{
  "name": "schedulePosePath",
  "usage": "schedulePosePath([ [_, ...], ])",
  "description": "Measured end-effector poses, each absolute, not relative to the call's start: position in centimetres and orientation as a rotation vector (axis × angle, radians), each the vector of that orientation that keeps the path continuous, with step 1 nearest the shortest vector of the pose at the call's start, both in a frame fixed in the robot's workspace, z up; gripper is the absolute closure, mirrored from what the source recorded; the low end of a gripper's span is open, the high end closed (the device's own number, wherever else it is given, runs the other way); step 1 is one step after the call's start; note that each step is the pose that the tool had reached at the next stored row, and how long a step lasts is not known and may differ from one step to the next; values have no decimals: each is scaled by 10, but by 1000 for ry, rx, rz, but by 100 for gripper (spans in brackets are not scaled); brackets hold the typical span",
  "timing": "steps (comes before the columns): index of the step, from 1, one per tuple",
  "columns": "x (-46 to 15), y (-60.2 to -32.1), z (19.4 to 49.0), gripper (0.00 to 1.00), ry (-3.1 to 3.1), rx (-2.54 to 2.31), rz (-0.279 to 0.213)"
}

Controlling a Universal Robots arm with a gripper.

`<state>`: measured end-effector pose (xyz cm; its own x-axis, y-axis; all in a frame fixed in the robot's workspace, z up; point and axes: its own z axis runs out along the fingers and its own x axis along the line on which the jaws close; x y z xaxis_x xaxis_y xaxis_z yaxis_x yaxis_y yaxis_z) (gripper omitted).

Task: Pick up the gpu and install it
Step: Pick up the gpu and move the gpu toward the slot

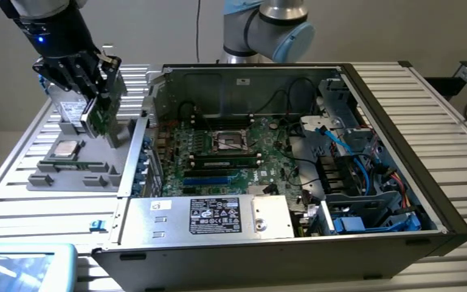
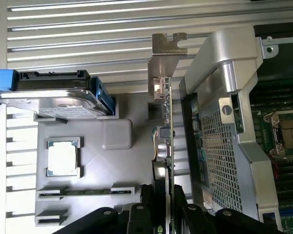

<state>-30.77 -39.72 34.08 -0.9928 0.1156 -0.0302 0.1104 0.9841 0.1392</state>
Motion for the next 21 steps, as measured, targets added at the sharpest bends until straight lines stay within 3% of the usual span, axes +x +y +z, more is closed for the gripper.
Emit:
schedulePosePath([
  [16,-293,-399,413,72,3097,179,213],
  [21,-279,-401,423,72,3117,182,213],
])
